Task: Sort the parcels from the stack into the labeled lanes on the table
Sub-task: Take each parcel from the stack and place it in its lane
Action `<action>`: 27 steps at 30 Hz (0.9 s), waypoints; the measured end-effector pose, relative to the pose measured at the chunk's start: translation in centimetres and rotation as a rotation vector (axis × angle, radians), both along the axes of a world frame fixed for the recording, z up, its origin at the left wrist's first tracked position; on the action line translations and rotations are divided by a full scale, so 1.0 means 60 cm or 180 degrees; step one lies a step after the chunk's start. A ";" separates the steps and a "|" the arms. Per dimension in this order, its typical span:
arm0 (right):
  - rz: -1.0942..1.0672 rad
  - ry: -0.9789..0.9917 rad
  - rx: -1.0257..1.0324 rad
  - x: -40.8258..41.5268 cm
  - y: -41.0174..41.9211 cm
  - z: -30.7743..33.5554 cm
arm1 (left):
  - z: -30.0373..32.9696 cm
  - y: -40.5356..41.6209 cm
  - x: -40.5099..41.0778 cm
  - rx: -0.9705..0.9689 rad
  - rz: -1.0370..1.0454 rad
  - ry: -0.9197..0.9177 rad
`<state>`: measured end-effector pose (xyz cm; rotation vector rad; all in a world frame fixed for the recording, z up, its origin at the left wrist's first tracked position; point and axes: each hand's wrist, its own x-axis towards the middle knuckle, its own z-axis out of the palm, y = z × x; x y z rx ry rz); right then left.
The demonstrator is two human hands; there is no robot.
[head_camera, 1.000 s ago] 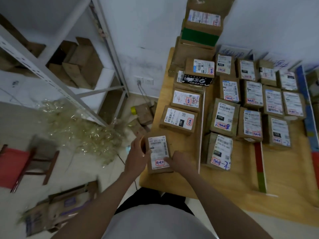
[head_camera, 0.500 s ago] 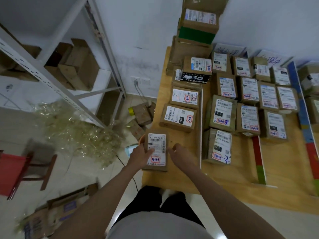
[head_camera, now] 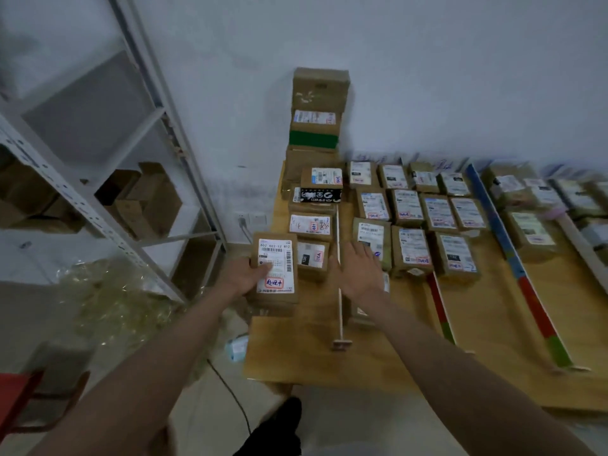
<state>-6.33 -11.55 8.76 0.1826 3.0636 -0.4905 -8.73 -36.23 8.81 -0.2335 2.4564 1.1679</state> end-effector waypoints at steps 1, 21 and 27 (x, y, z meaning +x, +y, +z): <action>-0.0068 0.0015 -0.0007 0.014 0.020 0.007 | 0.006 0.018 0.004 -0.0035 -0.0051 0.0044; -0.1284 0.0286 0.0116 0.301 0.412 0.028 | 0.023 0.461 0.127 -0.0153 -0.1367 0.0265; -0.1456 0.0267 0.0196 0.273 0.523 0.015 | 0.007 0.599 0.078 0.0006 -0.1559 0.0250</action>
